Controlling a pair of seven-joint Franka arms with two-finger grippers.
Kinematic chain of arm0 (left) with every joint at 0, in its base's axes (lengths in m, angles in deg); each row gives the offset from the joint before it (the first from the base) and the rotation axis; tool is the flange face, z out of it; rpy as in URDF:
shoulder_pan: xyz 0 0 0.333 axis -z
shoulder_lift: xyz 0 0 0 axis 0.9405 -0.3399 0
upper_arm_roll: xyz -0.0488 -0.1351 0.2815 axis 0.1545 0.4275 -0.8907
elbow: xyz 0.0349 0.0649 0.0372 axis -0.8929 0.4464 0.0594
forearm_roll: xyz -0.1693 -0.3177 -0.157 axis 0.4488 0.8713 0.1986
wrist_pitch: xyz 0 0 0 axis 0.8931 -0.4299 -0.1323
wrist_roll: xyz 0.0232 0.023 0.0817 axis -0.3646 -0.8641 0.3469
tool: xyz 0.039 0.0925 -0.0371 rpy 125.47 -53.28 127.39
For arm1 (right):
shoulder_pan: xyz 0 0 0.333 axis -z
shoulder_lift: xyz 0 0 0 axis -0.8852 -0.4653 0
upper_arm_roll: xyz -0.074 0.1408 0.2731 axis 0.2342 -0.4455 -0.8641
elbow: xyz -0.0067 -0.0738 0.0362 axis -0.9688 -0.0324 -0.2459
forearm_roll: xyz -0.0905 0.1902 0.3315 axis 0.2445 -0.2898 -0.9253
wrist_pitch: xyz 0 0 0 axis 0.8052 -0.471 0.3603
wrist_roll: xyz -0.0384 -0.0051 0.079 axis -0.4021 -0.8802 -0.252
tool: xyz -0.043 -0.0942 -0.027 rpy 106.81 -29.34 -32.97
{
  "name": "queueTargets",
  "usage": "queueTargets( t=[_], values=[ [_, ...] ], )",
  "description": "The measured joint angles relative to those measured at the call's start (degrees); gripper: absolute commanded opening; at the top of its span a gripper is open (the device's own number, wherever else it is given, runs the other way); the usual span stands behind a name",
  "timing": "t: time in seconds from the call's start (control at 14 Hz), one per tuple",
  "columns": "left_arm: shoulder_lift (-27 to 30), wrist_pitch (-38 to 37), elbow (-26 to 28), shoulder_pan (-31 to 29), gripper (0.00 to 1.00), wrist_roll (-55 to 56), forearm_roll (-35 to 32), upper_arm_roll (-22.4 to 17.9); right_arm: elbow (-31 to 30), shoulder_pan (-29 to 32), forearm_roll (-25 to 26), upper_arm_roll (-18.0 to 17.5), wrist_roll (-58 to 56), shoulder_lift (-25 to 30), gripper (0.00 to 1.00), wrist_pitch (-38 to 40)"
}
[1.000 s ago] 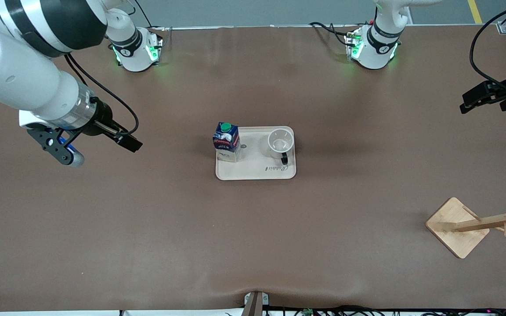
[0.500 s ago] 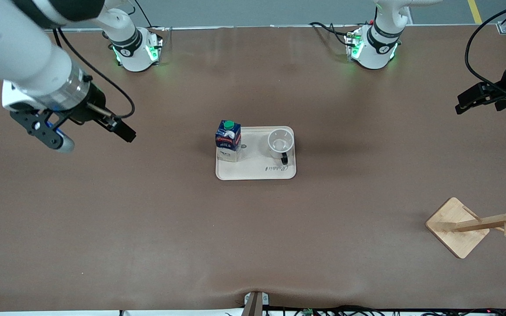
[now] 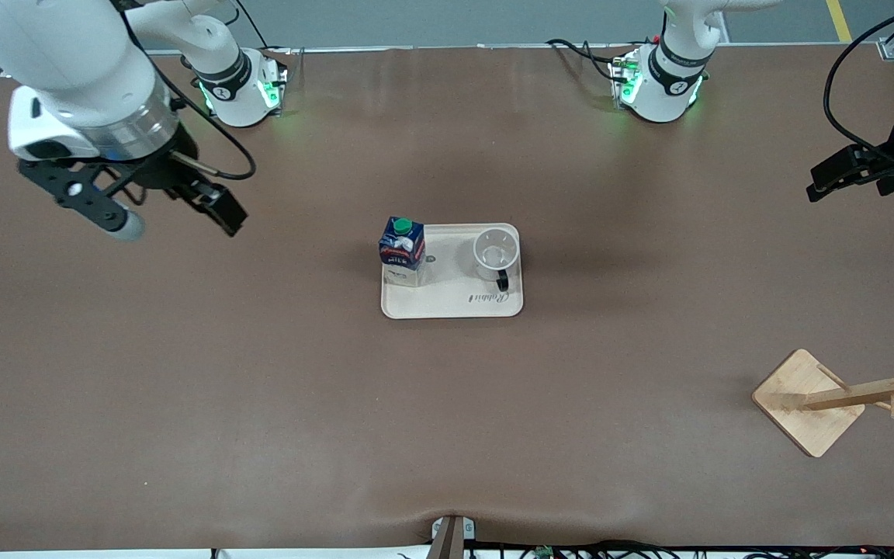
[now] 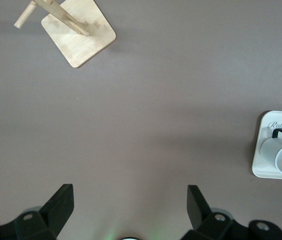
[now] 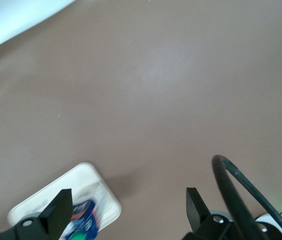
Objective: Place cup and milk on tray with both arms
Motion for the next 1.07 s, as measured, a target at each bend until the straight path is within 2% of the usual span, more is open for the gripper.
queueTargets(
  t=[0.29,0.64,0.79,0.93,1.07],
  values=[
    [0.0,0.0,0.0,0.0,1.00,0.0,0.0,0.0,-0.1,7.8,1.4,0.8,-27.1,4.1,1.00,1.8],
    [0.0,0.0,0.3,0.0,1.00,0.0,0.0,0.0,-1.9,19.8,1.4,1.8,-49.5,5.0,1.00,1.7],
    [0.0,0.0,0.4,0.0,1.00,0.0,0.0,0.0,-3.6,23.8,-0.1,1.8,-57.2,5.0,1.00,0.9],
    [0.0,0.0,0.6,0.0,1.00,0.0,0.0,0.0,-5.2,28.6,-3.7,1.9,-66.1,5.2,1.00,0.7],
    [0.0,0.0,0.8,-0.1,1.00,0.0,0.0,0.0,-8.6,30.6,-4.8,1.9,-70.9,6.9,1.00,-0.8]
  ],
)
